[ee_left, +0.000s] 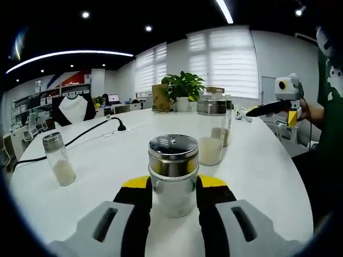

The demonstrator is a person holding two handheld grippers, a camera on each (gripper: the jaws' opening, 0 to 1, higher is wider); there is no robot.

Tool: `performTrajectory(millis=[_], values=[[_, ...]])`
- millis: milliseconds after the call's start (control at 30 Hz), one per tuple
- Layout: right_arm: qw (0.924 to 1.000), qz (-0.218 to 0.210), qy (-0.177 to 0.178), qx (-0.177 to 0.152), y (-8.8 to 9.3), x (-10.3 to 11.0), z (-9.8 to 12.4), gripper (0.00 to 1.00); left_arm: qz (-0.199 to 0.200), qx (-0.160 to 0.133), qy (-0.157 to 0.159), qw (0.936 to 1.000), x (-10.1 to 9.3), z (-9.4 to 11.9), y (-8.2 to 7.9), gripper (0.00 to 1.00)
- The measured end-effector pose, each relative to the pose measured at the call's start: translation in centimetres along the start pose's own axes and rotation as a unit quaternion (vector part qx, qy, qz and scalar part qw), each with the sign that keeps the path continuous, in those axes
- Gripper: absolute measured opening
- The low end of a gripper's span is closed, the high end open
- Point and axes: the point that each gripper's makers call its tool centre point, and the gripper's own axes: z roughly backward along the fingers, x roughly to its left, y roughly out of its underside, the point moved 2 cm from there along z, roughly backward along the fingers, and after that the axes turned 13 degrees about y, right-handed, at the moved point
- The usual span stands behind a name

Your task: Rotate the seasoning bottle until the label or dispensing opening points toward the visible target arrow and the bottle remains upright within the marked orientation range

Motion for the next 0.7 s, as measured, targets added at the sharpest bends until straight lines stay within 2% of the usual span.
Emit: performTrajectory(millis=[333, 500, 600, 700], values=[[1.0000, 0.001, 0.002, 0.002, 0.0, -0.2, 0.0, 0.92, 0.008, -0.004, 0.004, 0.9999, 0.0, 0.0, 0.0, 0.35], [1.0000, 0.001, 0.003, 0.003, 0.0, -0.3, 0.0, 0.92, 0.034, -0.035, -0.030, 0.9984, 0.3, 0.6, -0.6, 0.54], [1.0000, 0.001, 0.004, 0.004, 0.1, -0.4, -0.1, 0.92, 0.044, -0.039, -0.057, 0.9966, 0.5, 1.1, -0.5, 0.63], [1.0000, -0.001, 0.005, 0.004, 0.2, -0.4, -0.1, 0.92, 0.044, -0.038, -0.074, 0.9956, -0.1, 1.5, -0.5, 0.65]])
